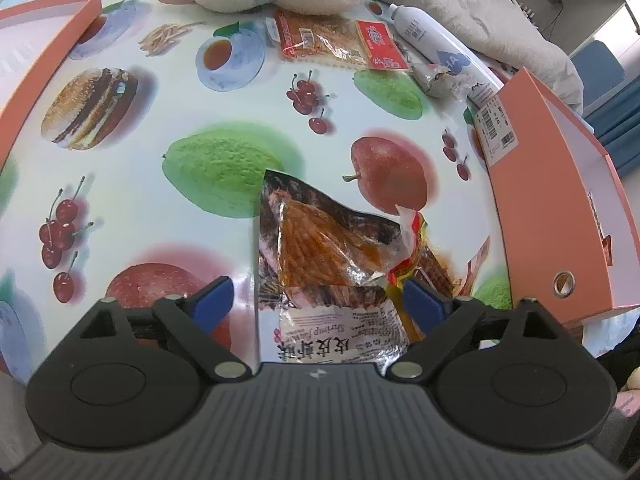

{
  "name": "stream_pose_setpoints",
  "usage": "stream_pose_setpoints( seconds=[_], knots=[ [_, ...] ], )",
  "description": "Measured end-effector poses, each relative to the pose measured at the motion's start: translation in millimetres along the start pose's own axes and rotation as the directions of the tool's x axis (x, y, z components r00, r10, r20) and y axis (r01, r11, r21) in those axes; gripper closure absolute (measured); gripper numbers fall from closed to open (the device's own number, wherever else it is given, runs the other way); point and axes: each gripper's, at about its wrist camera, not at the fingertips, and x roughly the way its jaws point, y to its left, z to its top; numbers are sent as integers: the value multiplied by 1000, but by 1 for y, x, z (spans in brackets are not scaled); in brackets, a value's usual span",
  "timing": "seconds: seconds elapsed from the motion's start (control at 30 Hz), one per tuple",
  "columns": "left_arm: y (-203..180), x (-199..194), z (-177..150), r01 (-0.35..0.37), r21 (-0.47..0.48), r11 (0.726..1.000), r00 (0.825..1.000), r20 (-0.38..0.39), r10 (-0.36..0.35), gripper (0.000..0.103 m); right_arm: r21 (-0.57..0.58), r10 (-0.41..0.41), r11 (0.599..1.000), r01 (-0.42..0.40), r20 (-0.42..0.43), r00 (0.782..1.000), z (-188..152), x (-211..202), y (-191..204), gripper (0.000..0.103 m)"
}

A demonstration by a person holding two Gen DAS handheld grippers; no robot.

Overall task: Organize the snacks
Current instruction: 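Lift dried-meat pack with left tool while right tool lifts red spicy-strip bag, then raise dried-meat pack with left tool while right tool lifts red spicy-strip bag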

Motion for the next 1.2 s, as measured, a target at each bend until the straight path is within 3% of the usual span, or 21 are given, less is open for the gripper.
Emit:
stream_pose_setpoints(
  seconds=[0.07, 0.23, 0.33, 0.57, 0.63, 0.73, 0.8, 1.0, 1.2],
  knots=[
    [1, -1, -2, 0, 4, 1000, 1000, 4, 0, 7, -1, 10, 1000, -10, 13, 1000, 0, 2, -4, 25],
    [3, 3, -9, 13, 1, 1000, 1000, -7, -13, 7, -34, 65, 997, -64, 32, 997, 1, 7, -9, 24],
    [2, 5, -11, 10, 8, 1000, 1000, -9, -10, 7, -73, 53, 996, -49, 53, 997, 3, 10, -6, 24],
    [-2, 14, -7, 19, 15, 1000, 1000, -13, -19, 7, -221, 120, 970, -97, 91, 989, 4, 19, 5, 24],
    [-4, 15, -6, 23, 19, 1000, 1000, -14, -23, 7, -191, 148, 973, -131, 80, 986, 7, 22, 1, 24],
    [-6, 18, -6, 10, 29, 1000, 1000, -19, -10, 7, -55, 191, 981, -187, 65, 979, 12, 25, -18, 24],
    [-5, 21, -6, 6, 21, 1000, 1000, -21, -6, 7, -9, 168, 986, -167, 76, 983, 12, 24, -26, 24],
    [-5, 23, -5, -1, 20, 1000, 1000, -8, 1, 7, -87, 75, 994, -66, 102, 992, 7, 23, -19, 24],
    [1, 21, -1, 18, -33, 999, 1000, 0, -18, 7, -37, 6, 999, 0, 155, 988, 10, 15, -18, 24]
  ],
)
